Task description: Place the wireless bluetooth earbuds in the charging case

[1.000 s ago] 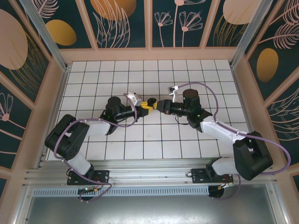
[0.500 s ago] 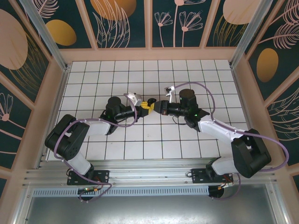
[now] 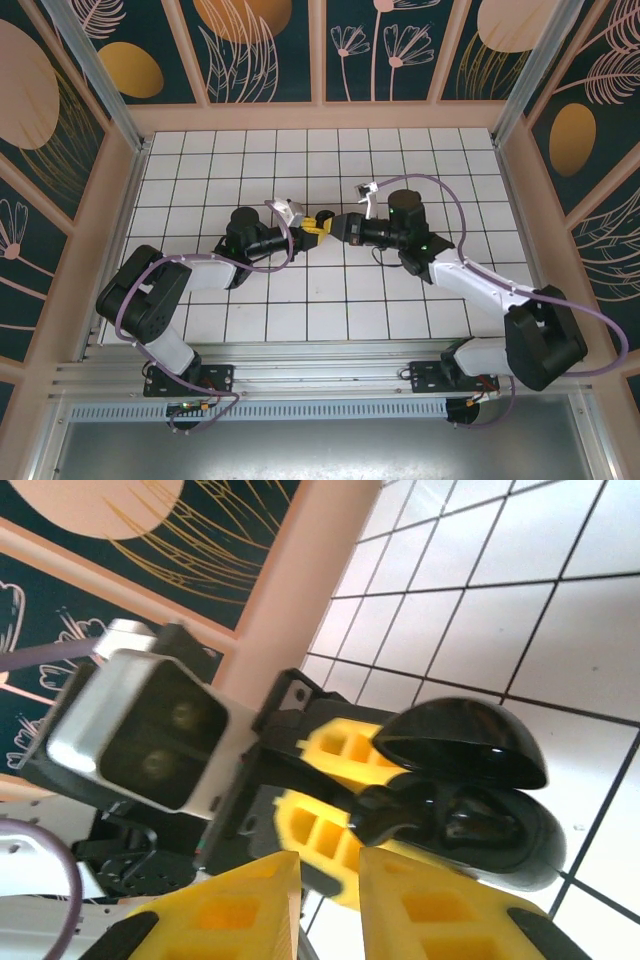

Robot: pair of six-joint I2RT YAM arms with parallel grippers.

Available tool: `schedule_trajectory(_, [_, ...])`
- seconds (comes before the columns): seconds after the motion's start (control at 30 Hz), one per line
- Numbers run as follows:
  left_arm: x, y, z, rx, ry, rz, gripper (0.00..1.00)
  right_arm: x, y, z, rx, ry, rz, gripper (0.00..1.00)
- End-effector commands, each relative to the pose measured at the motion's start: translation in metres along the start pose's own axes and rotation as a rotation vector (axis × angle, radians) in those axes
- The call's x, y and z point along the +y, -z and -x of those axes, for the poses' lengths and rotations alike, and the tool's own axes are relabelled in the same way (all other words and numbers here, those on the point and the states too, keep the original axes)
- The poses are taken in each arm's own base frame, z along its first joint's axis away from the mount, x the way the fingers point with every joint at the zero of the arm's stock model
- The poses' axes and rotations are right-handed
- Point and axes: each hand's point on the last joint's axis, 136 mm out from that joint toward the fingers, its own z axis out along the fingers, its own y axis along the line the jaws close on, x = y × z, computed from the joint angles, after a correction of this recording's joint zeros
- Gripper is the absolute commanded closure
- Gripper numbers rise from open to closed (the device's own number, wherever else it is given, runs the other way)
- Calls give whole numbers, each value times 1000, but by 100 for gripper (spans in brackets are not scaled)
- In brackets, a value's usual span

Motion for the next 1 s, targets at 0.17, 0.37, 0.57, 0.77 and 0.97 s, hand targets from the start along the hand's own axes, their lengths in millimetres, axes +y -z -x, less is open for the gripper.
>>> schedule_trajectory(0.17, [-7,1,22,-40,-49,-27,93,10,1,14,-22,46,6,83])
schedule_trajectory(0.37, [-7,1,23,-38,-53,-26,93,9,-5,15,-11,42,12,86])
schedule_trajectory(0.57, [-7,1,23,-37,-53,-27,93,7,-11,13,1,38,10,87])
schedule_trajectory(0.77, [-7,1,23,-36,-50,-25,93,4,-15,12,11,39,-18,87])
schedule_trajectory(0.97, [-7,1,23,-34,-53,-24,94,-4,-19,11,19,49,-93,87])
